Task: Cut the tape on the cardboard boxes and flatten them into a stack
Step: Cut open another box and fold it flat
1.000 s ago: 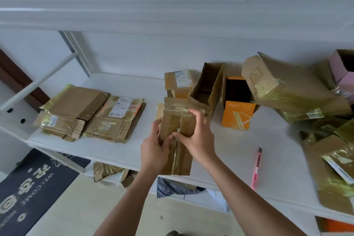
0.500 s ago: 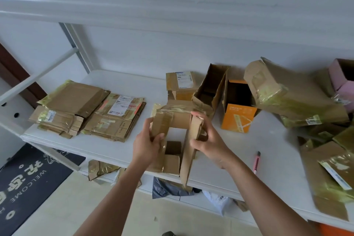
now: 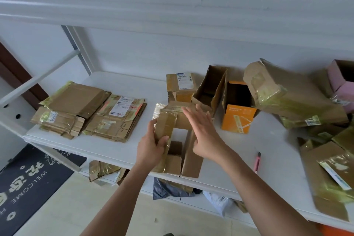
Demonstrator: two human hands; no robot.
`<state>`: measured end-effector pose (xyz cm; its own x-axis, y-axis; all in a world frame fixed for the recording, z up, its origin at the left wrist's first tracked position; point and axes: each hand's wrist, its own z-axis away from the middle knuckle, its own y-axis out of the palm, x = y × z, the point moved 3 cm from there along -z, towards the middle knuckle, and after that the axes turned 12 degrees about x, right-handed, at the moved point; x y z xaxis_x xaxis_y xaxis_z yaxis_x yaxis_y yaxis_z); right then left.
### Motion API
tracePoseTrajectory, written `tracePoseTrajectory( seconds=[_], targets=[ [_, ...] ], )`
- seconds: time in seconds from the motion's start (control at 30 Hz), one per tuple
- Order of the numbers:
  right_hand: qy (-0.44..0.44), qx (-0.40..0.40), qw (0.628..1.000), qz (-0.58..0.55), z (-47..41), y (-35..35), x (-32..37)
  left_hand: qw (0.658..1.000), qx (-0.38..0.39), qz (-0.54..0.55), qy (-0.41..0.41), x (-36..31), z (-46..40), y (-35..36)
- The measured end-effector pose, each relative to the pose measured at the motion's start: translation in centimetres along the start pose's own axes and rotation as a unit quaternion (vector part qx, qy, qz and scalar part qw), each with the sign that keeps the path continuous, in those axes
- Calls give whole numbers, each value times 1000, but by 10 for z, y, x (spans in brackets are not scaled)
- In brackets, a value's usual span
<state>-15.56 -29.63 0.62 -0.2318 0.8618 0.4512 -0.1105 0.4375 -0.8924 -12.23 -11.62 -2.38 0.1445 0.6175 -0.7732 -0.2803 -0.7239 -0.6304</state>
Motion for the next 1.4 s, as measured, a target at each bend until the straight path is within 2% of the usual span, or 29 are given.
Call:
tracePoseTrajectory(
  seconds=[0.17, 0.3, 0.37, 0.53, 0.77, 0.97, 1.17, 1.23, 1.33, 1.4],
  targets=[
    [-12, -140, 988, -62, -11, 7, -4, 998, 16, 57, 3, -3, 7, 12],
    [-8, -210, 975, -77, -14, 11, -6, 994, -89, 56, -30, -13, 19, 20],
    [-9, -205, 975, -79, -15, 9, -10, 991, -102, 88, -7, -12, 22, 20],
    [25, -196, 979, -52, -9, 10, -17, 991, -69, 108, 22, -5, 18, 11],
    [63, -245, 966, -56, -8, 14, -16, 994, 12, 111, 20, 6, 7, -9],
    [60, -250, 965, -52, -9, 18, -15, 989, 103, 101, 8, 11, -1, -26],
    [76, -252, 964, -33, -15, 17, -8, 993, 78, 90, 1, 2, -3, -9],
    [78, -250, 965, -29, -15, 17, -9, 994, 93, 61, -11, 4, -6, -5],
    [95, -242, 965, -45, -15, 13, -17, 990, 132, -41, -32, 4, 0, 0],
    [103, -239, 964, -55, -14, 12, -22, 989, 105, -82, -67, 7, 7, 3]
  ],
)
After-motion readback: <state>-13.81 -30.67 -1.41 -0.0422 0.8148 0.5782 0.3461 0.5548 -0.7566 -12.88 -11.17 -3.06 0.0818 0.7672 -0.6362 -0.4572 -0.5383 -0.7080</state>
